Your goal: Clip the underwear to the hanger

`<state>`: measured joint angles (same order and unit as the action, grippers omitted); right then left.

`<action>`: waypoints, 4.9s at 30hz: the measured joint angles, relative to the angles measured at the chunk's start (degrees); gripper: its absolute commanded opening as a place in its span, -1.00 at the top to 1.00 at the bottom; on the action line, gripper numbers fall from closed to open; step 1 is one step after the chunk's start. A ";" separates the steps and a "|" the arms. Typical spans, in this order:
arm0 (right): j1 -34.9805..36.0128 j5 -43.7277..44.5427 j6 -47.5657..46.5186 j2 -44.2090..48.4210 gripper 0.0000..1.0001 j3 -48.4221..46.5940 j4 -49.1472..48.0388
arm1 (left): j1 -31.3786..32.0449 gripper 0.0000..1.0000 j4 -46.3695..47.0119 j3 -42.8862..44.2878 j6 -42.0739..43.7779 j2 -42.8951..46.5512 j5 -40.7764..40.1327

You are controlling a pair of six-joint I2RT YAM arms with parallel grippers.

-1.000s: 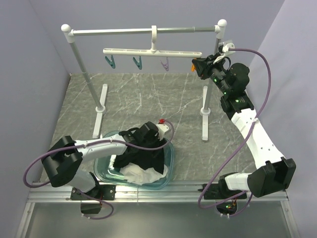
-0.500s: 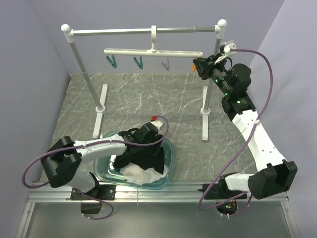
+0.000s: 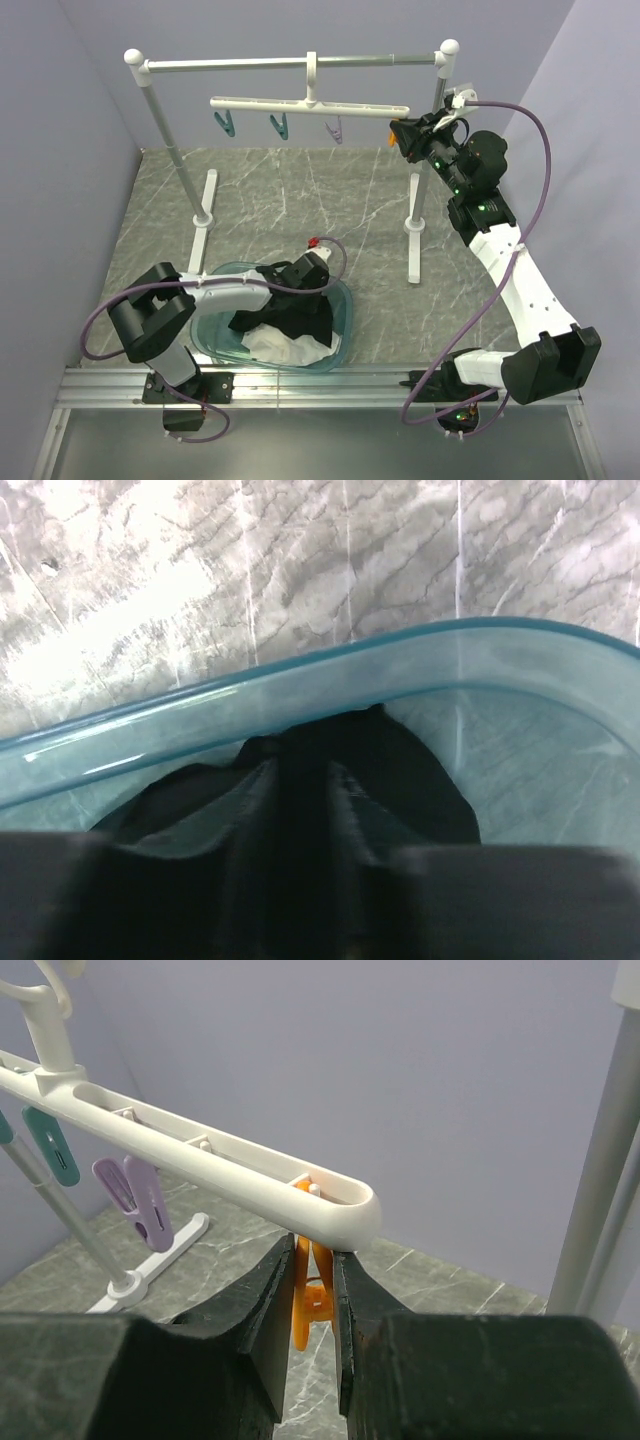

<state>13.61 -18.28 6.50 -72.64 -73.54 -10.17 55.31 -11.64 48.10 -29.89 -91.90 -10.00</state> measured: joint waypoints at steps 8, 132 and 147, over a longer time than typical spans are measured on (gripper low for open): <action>-0.26 -0.15 0.02 0.31 1.00 0.70 -0.37 | 2.40 0.99 -0.96 -0.07 1.77 6.14 -1.16; -0.92 -2.16 1.31 -0.90 1.00 1.11 -0.44 | -7.87 0.36 -23.02 21.55 60.06 -3.61 48.54; -1.07 -2.49 1.29 -0.87 1.00 1.11 -0.44 | -11.56 -0.56 -19.39 8.41 53.00 9.70 47.32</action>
<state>12.53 -20.78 7.79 -73.52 -72.42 -10.61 43.75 -31.03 56.51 23.11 -82.19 37.32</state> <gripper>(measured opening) 0.252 0.735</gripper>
